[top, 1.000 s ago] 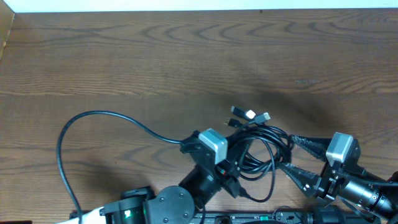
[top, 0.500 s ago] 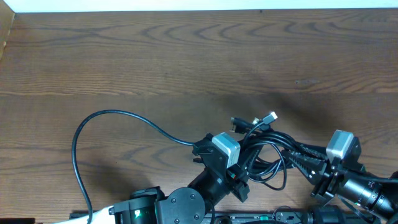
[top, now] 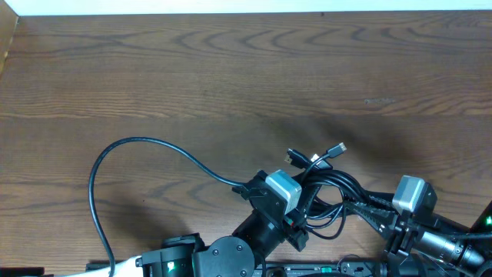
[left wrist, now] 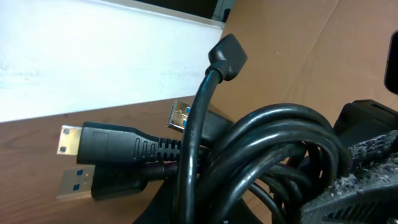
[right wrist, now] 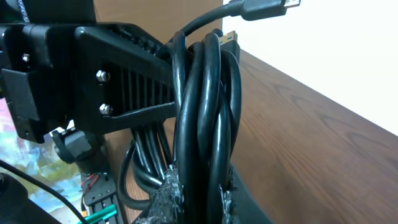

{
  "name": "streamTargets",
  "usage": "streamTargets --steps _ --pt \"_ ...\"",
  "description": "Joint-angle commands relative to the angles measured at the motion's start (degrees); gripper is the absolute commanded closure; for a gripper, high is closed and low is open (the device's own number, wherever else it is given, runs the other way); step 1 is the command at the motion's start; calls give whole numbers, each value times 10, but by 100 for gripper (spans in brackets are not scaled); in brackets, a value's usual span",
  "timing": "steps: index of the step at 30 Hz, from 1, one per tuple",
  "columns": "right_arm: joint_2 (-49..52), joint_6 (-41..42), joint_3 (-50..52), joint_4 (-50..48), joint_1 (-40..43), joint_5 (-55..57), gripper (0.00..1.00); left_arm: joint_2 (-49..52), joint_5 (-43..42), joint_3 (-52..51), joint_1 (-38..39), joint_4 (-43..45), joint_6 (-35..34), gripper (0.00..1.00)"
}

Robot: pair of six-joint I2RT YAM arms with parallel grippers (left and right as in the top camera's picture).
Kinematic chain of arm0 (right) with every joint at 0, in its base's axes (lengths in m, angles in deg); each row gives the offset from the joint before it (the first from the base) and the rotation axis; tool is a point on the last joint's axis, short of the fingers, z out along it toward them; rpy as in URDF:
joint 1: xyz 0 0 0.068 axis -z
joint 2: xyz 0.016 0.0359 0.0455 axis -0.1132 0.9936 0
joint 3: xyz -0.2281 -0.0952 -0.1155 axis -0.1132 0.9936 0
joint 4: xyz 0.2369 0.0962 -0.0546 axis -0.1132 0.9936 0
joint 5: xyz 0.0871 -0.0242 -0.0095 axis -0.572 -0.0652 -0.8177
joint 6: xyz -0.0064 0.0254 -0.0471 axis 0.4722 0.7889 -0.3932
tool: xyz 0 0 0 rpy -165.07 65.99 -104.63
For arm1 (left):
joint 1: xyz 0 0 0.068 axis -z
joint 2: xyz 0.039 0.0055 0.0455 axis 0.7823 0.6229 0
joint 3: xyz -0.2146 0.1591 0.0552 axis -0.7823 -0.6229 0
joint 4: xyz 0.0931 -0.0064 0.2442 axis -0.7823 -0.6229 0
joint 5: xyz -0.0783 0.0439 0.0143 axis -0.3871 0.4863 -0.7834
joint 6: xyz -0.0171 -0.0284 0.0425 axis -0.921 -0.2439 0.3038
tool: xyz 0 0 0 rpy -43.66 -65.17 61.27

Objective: Untangle cables

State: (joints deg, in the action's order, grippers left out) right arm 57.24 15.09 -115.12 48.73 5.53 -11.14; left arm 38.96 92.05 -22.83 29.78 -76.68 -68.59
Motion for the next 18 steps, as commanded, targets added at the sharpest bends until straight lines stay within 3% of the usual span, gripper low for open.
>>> streamTargets --steps 1,6,8,18 --pt "2 -33 8 20 -6 -32 99 -14 43 19 -5 39 -1 83" --pt "2 -13 8 17 -6 23 99 -14 43 19 -5 38 -1 48" --pt "2 9 8 13 -6 53 99 -15 43 19 -5 38 -1 39" --pt "2 60 7 -20 -6 132 99 -38 91 19 -5 11 -2 23"
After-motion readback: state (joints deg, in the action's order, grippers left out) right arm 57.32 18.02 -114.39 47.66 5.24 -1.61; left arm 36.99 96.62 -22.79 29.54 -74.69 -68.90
